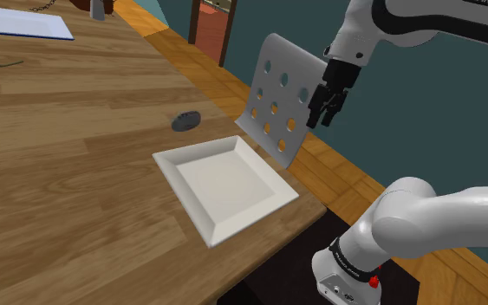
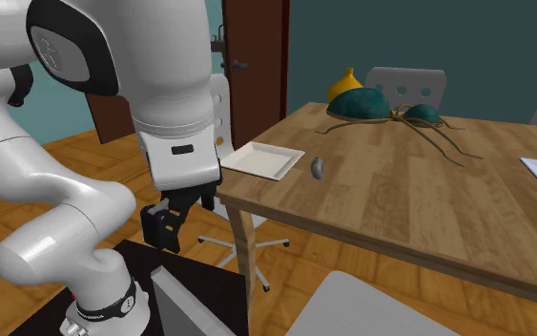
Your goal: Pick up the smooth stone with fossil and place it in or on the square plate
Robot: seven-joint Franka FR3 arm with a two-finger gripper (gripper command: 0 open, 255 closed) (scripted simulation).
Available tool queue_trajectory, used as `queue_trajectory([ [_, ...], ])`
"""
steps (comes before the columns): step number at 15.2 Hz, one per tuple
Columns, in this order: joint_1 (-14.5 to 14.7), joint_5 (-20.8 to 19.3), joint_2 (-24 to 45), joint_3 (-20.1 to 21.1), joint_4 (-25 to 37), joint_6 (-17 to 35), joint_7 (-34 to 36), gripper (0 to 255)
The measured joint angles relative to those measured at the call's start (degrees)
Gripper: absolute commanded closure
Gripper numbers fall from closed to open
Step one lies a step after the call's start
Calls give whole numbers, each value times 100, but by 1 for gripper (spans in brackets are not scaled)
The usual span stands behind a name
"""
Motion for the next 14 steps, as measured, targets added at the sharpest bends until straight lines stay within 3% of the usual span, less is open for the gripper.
queue_trajectory([
  [5, 170, 189, 366, 368, 273, 184, 309, 0],
  [14, 540, 427, 1634, 1379, 1422, 548, 1244, 0],
])
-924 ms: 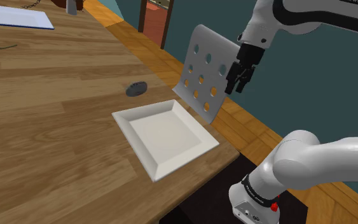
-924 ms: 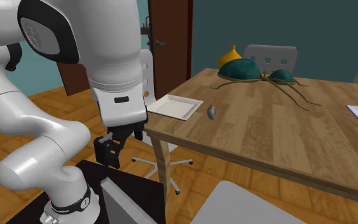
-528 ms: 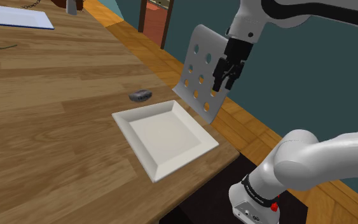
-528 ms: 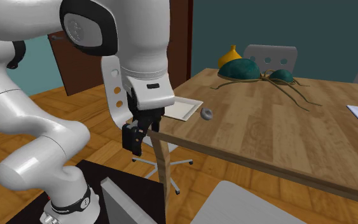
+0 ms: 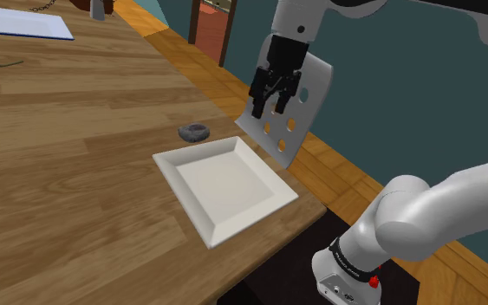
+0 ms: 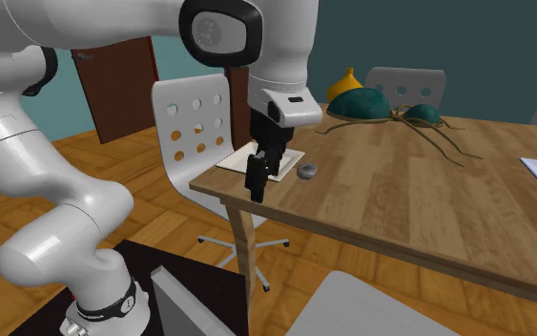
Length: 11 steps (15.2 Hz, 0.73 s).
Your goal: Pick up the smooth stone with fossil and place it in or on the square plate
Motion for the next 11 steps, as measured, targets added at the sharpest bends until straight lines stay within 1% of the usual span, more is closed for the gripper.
queue_trajectory([
  [5, 153, -106, 815, 531, 795, 121, 559, 0],
  [11, 374, -524, 2020, 1127, 2067, 78, 1310, 0],
])
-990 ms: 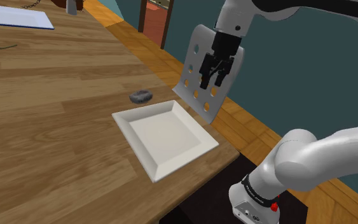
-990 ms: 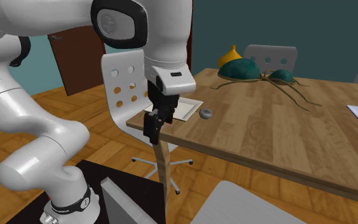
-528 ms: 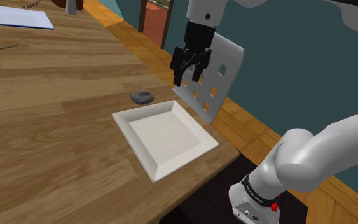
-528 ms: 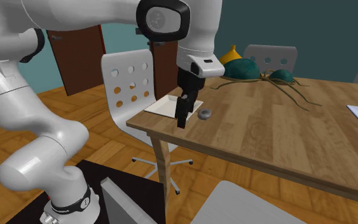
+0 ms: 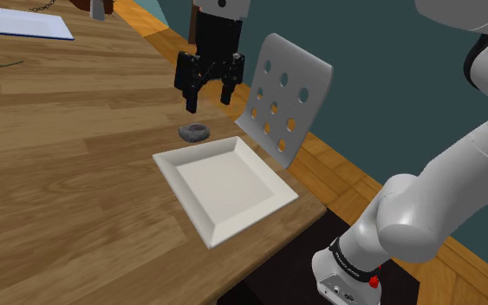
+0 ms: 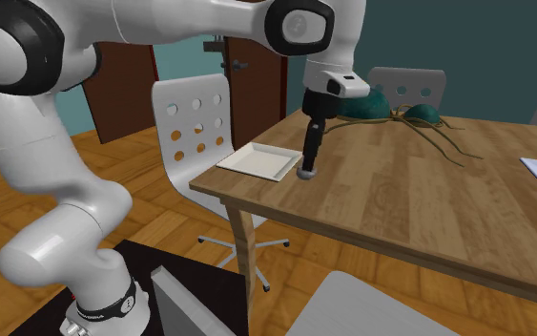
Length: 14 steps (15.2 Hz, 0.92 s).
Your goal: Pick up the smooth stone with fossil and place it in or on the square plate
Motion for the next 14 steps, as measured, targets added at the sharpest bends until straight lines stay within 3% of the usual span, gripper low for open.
queue_trajectory([
  [4, 172, -317, 660, 249, 675, -58, 386, 0],
  [14, 187, -303, 608, 265, 69, 500, 391, 0],
])
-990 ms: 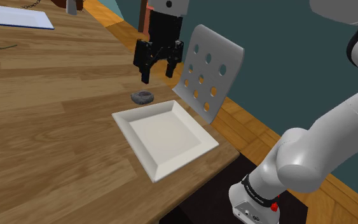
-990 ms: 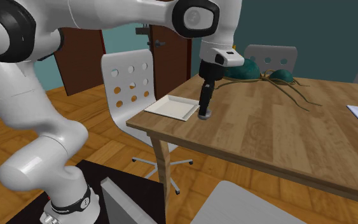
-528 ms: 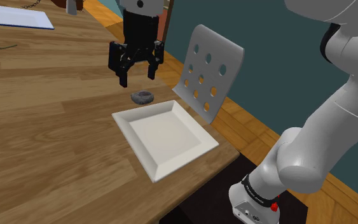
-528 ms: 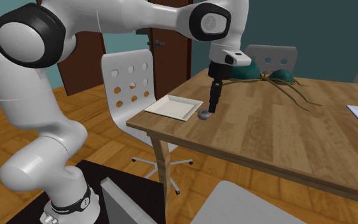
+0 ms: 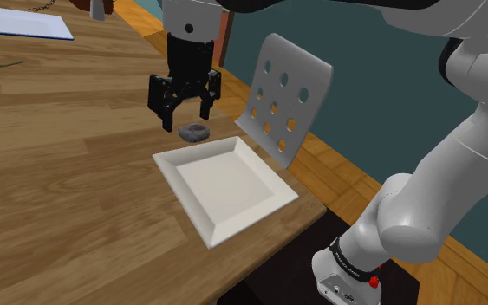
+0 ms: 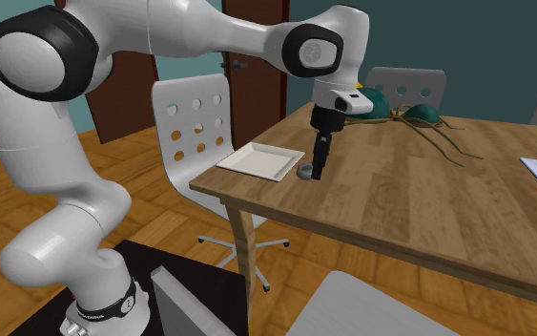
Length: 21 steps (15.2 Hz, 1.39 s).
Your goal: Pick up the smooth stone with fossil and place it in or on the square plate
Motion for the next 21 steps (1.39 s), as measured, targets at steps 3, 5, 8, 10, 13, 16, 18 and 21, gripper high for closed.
queue_trajectory([
  [3, -1, 0, 0, -1, -5, 6, -1, 0],
  [5, 0, 0, 0, 0, -5, 6, -1, 255],
  [8, -1, 0, 0, -1, -5, 6, -1, 255],
  [10, -1, 0, 0, -1, -5, 6, -1, 255],
  [13, -1, -1, 1, -1, -1, 10, -1, 255],
  [16, -1, -1, 1, -1, 0, 13, -1, 0],
  [18, 34, -98, -164, 31, -20, -90, -170, 0],
  [21, 83, -214, -511, 64, -105, -266, -479, 0],
])
